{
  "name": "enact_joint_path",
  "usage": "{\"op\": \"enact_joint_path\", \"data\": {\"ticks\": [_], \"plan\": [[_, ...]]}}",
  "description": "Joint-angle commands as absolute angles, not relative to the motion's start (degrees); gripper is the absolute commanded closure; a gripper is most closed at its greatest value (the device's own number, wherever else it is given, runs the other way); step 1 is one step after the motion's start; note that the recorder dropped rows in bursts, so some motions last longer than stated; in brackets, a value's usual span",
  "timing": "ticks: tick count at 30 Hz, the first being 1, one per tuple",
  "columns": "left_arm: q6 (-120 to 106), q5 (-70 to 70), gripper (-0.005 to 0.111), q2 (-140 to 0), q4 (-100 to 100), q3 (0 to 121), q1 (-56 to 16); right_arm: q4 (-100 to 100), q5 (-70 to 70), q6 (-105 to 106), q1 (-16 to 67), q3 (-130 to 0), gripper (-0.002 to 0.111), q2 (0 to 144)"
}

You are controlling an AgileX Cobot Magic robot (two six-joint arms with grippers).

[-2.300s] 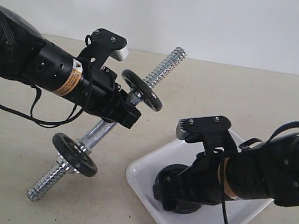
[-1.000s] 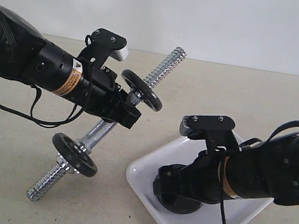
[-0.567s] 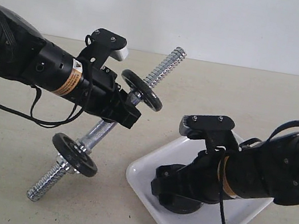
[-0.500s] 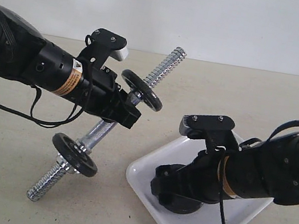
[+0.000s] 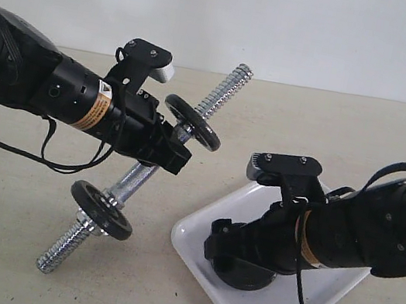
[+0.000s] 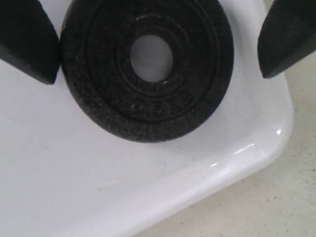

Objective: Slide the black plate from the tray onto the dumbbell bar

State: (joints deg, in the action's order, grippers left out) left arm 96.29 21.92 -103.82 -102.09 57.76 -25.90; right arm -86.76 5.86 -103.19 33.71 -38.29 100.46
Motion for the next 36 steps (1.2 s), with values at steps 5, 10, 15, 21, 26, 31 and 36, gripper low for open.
{"op": "enact_joint_path", "data": {"ticks": [5, 10, 15, 21, 26, 31, 36], "plan": [[97.63, 24.01, 0.102, -100.38, -99.95, 59.55, -25.79, -86.54, 0.0, -105.9, 35.94, -37.98, 0.003, 100.62], [97.63, 24.01, 0.102, -100.38, -99.95, 59.55, -25.79, -86.54, -8.19, -105.9, 42.36, -37.98, 0.003, 100.62], [97.63, 24.01, 0.102, -100.38, -99.95, 59.55, -25.79, -86.63, -11.38, -105.66, 43.95, -37.98, 0.003, 100.62], [97.63, 24.14, 0.102, -100.38, -99.95, 59.55, -25.79, -86.51, -16.76, -104.02, 43.95, -37.98, 0.003, 100.62], [97.63, 24.14, 0.102, -100.38, -99.95, 59.55, -25.79, -85.7, -15.01, -103.35, 43.95, -37.98, 0.003, 100.66], [97.63, 24.14, 0.102, -100.38, -99.95, 59.55, -25.79, -85.9, -16.13, -102.87, 43.95, -37.98, 0.003, 100.66], [97.63, 24.14, 0.102, -100.38, -99.95, 59.55, -25.79, -85.9, -15.35, -102.48, 43.95, -37.98, 0.003, 100.66]]}}
